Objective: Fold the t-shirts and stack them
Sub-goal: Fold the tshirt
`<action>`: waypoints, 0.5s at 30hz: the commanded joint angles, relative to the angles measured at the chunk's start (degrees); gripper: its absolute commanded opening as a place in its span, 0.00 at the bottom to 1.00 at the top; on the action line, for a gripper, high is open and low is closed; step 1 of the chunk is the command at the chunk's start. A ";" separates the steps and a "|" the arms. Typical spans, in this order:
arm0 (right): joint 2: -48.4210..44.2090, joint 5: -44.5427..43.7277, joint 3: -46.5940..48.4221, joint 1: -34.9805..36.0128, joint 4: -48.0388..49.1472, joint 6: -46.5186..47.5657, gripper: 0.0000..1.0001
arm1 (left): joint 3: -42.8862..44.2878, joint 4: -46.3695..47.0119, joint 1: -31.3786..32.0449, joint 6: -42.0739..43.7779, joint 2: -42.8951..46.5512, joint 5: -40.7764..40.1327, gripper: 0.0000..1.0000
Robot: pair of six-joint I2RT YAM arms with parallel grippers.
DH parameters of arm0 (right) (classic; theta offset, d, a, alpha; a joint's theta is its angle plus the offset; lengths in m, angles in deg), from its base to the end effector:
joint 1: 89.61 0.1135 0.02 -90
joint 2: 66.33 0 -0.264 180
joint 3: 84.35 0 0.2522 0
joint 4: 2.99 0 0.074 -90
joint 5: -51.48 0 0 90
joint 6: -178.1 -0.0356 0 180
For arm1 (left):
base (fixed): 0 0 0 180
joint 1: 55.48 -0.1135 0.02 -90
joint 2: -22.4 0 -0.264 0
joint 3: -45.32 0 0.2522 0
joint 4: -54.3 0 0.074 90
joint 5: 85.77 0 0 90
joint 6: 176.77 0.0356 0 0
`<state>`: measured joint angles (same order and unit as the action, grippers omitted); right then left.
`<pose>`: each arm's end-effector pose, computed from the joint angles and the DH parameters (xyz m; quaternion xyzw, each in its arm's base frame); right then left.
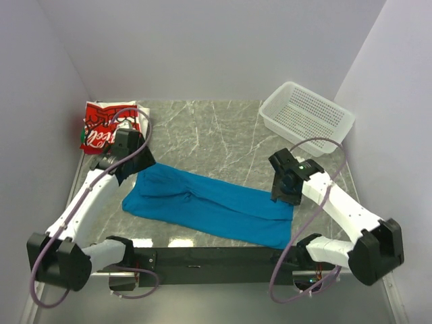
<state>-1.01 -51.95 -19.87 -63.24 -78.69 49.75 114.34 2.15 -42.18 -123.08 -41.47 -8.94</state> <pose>0.1714 0.0758 0.2440 0.1166 0.9795 -0.0358 0.1605 0.2247 -0.0448 0.2937 -0.2255 0.8973 -0.0559 0.3753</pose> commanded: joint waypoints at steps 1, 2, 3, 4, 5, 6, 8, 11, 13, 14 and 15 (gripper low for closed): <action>3.23 4.11 3.76 1.22 7.17 2.40 0.57 | 4.14 3.76 -0.03 2.73 -3.17 3.06 0.65; 4.54 4.64 4.38 1.75 8.57 2.49 0.57 | 4.32 3.94 -0.03 3.00 -4.31 3.67 0.66; 5.25 5.69 5.35 2.19 9.19 2.58 0.57 | 4.32 4.20 -0.03 3.27 -6.41 4.81 0.66; 5.78 6.22 5.79 3.06 9.98 2.75 0.57 | 4.32 4.64 -0.03 3.70 -7.48 5.52 0.66; 7.00 7.01 6.23 3.59 11.55 2.84 0.57 | 4.41 4.73 -0.03 3.71 -8.45 6.22 0.66; 7.71 7.62 6.58 4.12 12.18 2.93 0.57 | 4.41 4.90 -0.03 3.71 -9.94 6.66 0.66; 9.99 9.47 7.90 5.70 14.11 2.93 0.57 | 3.80 6.48 -0.03 3.97 -11.00 8.94 0.66; 13.41 12.54 9.92 8.94 18.31 3.10 0.56 | 2.83 7.63 0.06 3.71 -12.50 10.88 0.67; 15.44 15.34 11.76 10.62 21.40 2.84 0.56 | 2.66 7.63 -0.03 3.18 -13.55 11.41 0.68; 17.54 18.24 12.29 12.11 24.98 2.67 0.56 | 2.74 7.54 -0.03 3.09 -13.90 11.32 0.69; 18.78 19.66 13.69 13.17 26.84 2.49 0.56 | 3.00 7.46 -0.03 3.01 -15.04 11.32 0.70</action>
<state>15.18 -38.81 -10.15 -52.86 -61.11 51.98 116.86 7.35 -42.18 -120.42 -55.29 0.19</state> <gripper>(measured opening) 0.564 0.690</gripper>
